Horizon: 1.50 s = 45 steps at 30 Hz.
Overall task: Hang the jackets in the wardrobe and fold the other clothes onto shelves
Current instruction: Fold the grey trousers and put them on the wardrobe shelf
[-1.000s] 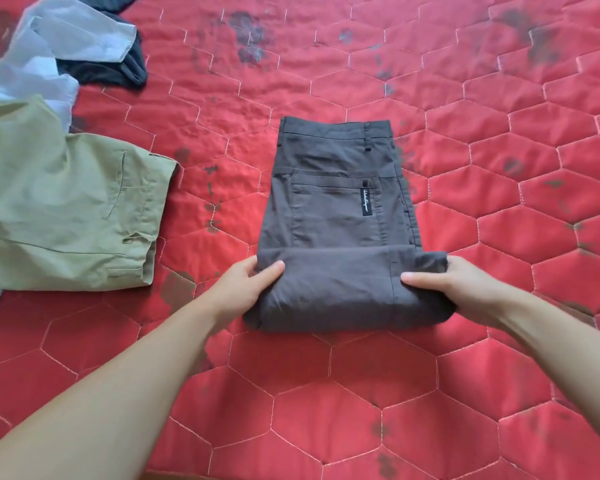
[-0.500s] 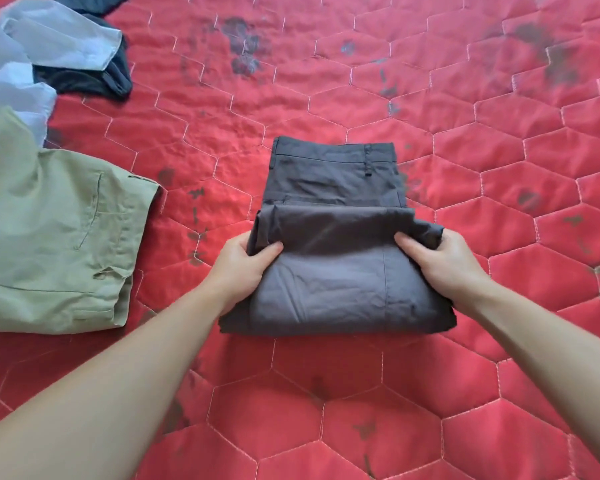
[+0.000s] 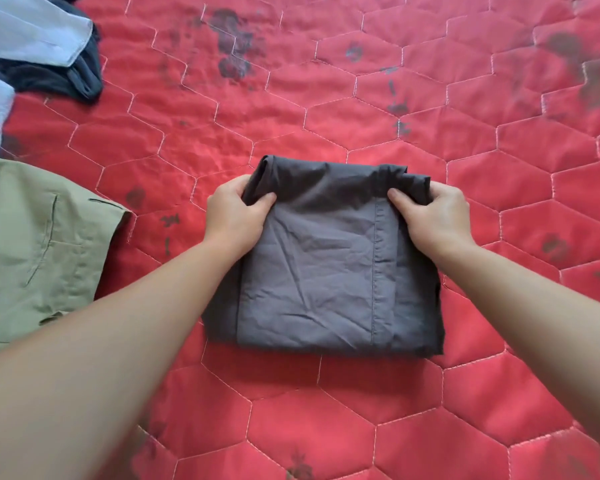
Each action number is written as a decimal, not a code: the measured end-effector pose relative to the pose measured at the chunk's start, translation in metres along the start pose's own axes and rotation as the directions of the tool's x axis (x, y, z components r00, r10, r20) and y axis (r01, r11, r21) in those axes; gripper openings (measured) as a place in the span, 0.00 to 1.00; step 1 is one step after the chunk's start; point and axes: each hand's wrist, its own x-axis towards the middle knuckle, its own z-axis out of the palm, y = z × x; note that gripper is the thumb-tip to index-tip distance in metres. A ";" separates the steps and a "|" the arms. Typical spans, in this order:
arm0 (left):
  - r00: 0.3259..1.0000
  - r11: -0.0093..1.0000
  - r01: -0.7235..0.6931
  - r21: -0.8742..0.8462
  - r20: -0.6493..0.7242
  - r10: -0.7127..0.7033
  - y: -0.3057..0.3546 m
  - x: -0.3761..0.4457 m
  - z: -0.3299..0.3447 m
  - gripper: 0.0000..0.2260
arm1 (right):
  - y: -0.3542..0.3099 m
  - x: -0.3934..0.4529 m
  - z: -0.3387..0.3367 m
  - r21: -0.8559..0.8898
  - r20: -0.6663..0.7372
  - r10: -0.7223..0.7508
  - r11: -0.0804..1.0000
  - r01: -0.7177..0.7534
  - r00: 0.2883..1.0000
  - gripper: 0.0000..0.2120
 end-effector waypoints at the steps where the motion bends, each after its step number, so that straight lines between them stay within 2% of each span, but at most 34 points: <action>1: 0.999 0.999 -0.033 0.039 -0.016 0.033 0.000 0.002 0.002 0.04 | 0.000 0.002 0.002 -0.007 -0.008 -0.016 1.000 0.016 1.000 0.08; 2: 0.997 0.995 -0.061 0.080 -0.036 0.064 -0.002 0.005 0.002 0.08 | 0.001 0.003 0.004 -0.022 -0.017 -0.038 0.999 0.038 0.999 0.08; 4: 0.985 0.960 -0.133 0.245 -0.071 0.155 -0.005 0.007 0.004 0.22 | 0.002 0.008 0.004 -0.091 -0.041 -0.097 0.992 0.093 0.994 0.09; 6: 0.939 0.837 -0.283 0.468 -0.045 0.342 0.002 0.000 0.013 0.29 | -0.002 0.010 0.004 -0.223 -0.072 -0.215 0.955 0.195 0.974 0.18; 8: 0.868 0.696 -0.462 0.549 0.121 0.481 0.017 -0.015 0.036 0.28 | -0.013 0.003 0.013 -0.352 -0.056 -0.430 0.853 0.386 0.901 0.25; 10: 0.860 0.645 -0.510 0.569 0.312 0.404 0.026 -0.031 0.058 0.27 | -0.021 -0.017 0.037 -0.425 0.087 -0.560 0.727 0.539 0.824 0.25; 12: 0.883 0.612 -0.459 0.644 0.408 0.233 0.019 -0.035 0.072 0.28 | -0.017 -0.033 0.058 -0.485 0.253 -0.526 0.657 0.577 0.812 0.25; 14: 0.892 0.599 -0.439 0.669 0.402 0.206 0.007 -0.033 0.076 0.28 | -0.003 -0.034 0.064 -0.520 0.334 -0.452 0.643 0.562 0.827 0.28; 19: 0.892 0.632 -0.451 0.630 0.325 0.313 -0.006 -0.022 0.070 0.31 | 0.017 -0.018 0.050 -0.570 0.347 -0.389 0.635 0.521 0.853 0.32; 24: 0.933 0.677 -0.355 0.645 0.291 0.212 -0.016 -0.016 0.053 0.38 | 0.034 -0.012 0.029 -0.606 0.333 -0.289 0.663 0.439 0.897 0.36; 28: 0.959 0.677 -0.260 0.688 0.266 0.097 -0.018 -0.021 0.039 0.38 | 0.025 -0.015 0.025 -0.679 0.307 -0.300 0.596 0.429 0.903 0.36; 30: 0.935 0.661 -0.348 0.664 0.291 0.200 -0.013 -0.041 0.039 0.36 | 0.012 -0.032 0.027 -0.637 0.332 -0.392 0.578 0.510 0.858 0.35; 33: 0.840 0.610 -0.539 0.581 0.428 0.334 -0.024 -0.085 0.042 0.33 | 0.020 -0.079 0.032 -0.522 0.500 -0.469 0.508 0.685 0.728 0.35; 37: 0.835 0.624 -0.536 0.568 0.464 0.295 -0.053 -0.111 0.022 0.34 | 0.046 -0.105 0.018 -0.524 0.598 -0.388 0.473 0.709 0.701 0.40; 42: 0.748 0.563 -0.627 0.538 0.616 0.245 -0.068 -0.129 -0.009 0.48 | 0.066 -0.127 -0.017 -0.499 0.707 -0.330 0.393 0.772 0.625 0.52; 45: 0.746 0.549 -0.634 0.544 0.618 0.248 -0.069 -0.136 -0.017 0.45 | 0.077 -0.140 -0.026 -0.471 0.672 -0.408 0.407 0.782 0.617 0.42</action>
